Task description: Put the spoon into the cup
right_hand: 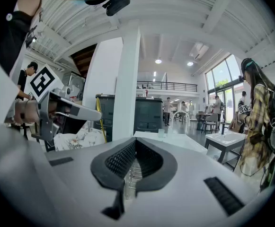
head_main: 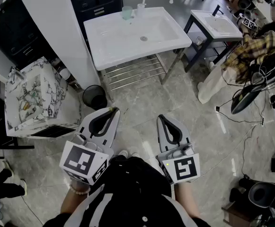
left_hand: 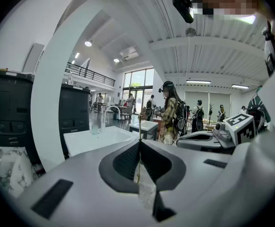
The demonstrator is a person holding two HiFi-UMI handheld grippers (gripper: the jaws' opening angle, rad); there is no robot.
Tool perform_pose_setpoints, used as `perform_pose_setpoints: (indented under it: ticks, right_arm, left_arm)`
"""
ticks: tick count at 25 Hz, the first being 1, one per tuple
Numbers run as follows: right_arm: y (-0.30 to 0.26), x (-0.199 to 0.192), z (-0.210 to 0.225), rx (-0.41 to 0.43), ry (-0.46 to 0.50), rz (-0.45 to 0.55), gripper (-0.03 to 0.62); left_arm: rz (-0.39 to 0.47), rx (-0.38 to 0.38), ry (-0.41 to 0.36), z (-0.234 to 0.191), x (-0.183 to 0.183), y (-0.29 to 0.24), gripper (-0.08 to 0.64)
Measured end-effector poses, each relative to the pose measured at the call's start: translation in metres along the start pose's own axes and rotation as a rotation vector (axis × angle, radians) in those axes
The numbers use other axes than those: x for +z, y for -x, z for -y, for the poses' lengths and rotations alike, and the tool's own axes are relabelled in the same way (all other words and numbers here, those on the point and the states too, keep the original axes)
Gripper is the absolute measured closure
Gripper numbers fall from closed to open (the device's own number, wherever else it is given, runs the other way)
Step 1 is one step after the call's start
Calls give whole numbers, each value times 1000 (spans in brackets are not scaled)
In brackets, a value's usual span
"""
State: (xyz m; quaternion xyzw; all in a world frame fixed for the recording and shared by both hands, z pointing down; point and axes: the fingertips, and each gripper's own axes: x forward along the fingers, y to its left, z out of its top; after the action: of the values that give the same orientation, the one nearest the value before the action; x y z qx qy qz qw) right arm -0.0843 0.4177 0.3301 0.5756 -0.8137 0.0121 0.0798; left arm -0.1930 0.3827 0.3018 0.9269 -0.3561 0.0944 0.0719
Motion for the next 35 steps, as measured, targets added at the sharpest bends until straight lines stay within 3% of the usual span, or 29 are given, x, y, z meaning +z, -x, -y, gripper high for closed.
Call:
perform_pose_setpoints:
  ticks: [9,14,19,26,35]
  right_arm:
    - [1,1,4,-14,-8,1,592]
    - [8,2,18,-49,-67,20,592]
    - [11,-5,25,-29,-107,5,592]
    - [22,-4,22,3,-44,27,592]
    - [38,-3,26,23,-40,46,592]
  left_arm:
    - [2,-4,-1,1,2,-3,556]
    - [-2,10,1,5,4,-3,555]
    - [-6,28,5,10,0,0,555]
    - [11,49,8,23,-3,5,555]
    - [35,57,1,43,2,5,555]
